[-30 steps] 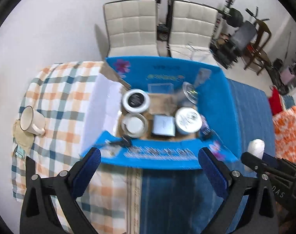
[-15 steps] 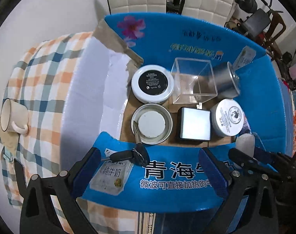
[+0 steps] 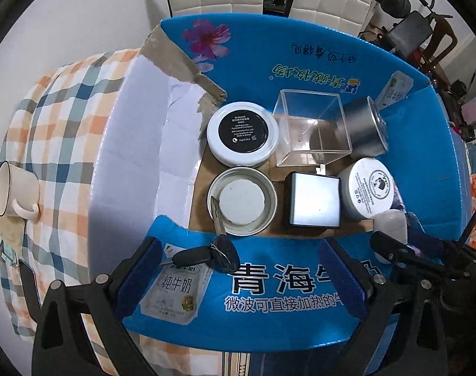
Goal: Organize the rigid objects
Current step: 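Carry the earbud case into the blue box and open the right tool, then withdraw the right tool from the box back over the table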
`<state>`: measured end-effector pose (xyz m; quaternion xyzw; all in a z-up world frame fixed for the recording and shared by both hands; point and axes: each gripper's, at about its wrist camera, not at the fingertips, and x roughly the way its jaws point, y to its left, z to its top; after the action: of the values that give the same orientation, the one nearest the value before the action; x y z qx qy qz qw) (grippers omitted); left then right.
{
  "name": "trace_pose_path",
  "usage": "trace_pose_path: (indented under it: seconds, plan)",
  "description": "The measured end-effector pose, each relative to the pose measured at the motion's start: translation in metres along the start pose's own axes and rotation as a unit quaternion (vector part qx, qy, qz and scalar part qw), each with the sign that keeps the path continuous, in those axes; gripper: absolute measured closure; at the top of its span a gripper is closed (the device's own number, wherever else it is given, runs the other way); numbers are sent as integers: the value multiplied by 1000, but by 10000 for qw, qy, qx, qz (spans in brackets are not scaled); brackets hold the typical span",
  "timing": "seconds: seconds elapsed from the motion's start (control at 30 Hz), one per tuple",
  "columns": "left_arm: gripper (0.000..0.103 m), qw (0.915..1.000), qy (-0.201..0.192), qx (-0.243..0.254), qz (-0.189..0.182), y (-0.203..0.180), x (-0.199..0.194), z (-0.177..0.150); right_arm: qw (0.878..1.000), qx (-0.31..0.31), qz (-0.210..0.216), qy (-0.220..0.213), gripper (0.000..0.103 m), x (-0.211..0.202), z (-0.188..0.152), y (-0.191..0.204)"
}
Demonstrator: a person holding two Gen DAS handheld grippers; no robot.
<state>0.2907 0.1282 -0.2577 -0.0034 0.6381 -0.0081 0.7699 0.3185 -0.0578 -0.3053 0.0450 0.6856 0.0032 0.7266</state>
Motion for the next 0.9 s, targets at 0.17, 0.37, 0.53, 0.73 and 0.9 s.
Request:
trace_pose_path:
  seconds: [0.17,0.37,0.53,0.73,0.9]
  plan:
    - [1,9999,-110,27,17,-2,-17,-1,9995,-64,-213,-231,26,-17,3,5]
    - [1,9994,-330,70,11,-7,-54,-6,9986,-93,-231,-470,26,-56,-7,-2]
    - [1,9984,-560,74,-17,-10,-92,-12,9970,-102,-139,-755,19,-96,-20,-5]
    - [1,9955,-937,129,-53,-17,-156,-26,9939,-16,52,-1104,16,-161,-44,-13]
    - [1,9915,-1287,160,-86,-21,-203,-40,9887,-8,149,-1489,14,-223,-76,-18]
